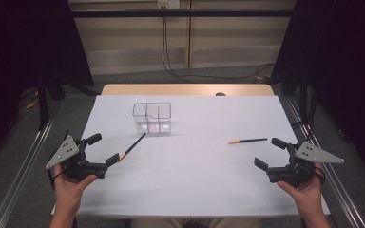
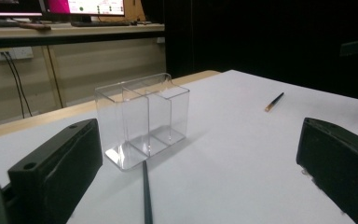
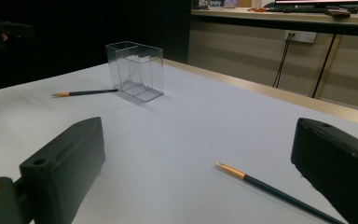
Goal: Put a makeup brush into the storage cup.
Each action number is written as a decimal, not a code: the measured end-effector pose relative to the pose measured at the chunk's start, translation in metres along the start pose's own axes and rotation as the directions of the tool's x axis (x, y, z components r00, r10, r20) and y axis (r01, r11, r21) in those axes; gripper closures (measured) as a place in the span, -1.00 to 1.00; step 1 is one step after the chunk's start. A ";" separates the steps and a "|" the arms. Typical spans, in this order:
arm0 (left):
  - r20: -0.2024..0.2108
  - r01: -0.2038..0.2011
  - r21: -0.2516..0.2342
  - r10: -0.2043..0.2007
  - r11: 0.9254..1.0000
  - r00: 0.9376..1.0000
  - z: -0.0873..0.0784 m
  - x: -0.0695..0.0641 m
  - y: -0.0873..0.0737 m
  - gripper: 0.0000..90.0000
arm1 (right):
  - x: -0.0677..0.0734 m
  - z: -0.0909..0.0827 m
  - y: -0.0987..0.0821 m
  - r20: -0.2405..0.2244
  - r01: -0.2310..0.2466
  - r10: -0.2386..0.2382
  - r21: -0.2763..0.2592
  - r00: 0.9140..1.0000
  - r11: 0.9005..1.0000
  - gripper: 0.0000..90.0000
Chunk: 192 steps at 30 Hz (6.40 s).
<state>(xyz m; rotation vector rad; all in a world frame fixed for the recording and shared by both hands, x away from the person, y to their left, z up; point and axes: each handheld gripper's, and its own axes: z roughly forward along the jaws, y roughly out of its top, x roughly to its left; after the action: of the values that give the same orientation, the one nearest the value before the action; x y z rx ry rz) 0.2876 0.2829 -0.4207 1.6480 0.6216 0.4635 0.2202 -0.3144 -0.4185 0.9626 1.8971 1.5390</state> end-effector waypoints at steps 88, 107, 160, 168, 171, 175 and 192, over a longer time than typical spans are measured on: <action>-0.108 0.098 0.071 -0.090 0.993 0.990 0.105 0.039 -0.002 -0.96 | 0.006 0.000 0.002 -0.036 0.028 -0.029 -0.013 0.999 1.000 -0.95; -0.159 0.146 0.311 -0.100 0.939 0.982 0.103 0.049 0.010 -0.93 | 0.004 0.000 0.001 -0.039 0.023 -0.023 -0.008 0.999 1.000 -0.95; -0.073 0.106 0.890 -0.091 0.444 0.993 0.134 0.051 0.011 -0.96 | 0.005 0.001 0.001 -0.041 0.029 -0.029 -0.001 0.999 1.000 -0.95; -0.072 0.108 0.895 -0.099 0.432 0.992 0.134 0.051 0.013 -0.74 | 0.005 0.001 0.001 -0.042 0.029 -0.029 0.002 0.999 1.000 -0.95; -0.071 0.112 0.900 -0.112 0.421 0.991 0.135 0.050 0.012 -0.62 | 0.005 0.001 0.001 -0.043 0.029 -0.029 0.002 0.999 1.000 -0.95; -0.056 0.098 0.905 -0.112 0.415 0.992 0.136 0.050 0.012 -0.45 | 0.005 0.001 0.001 -0.043 0.032 -0.031 0.005 0.999 0.999 -0.95; -0.033 0.056 0.935 -0.070 0.350 0.997 0.139 0.046 0.006 0.13 | 0.006 0.002 0.001 -0.045 0.037 -0.036 0.014 0.998 0.999 -0.95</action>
<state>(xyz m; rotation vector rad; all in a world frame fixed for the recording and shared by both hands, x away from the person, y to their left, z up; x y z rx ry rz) 0.4104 0.2047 -0.4397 2.7300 1.0580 -0.0480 0.2183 -0.3089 -0.4179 0.9019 1.9491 1.5392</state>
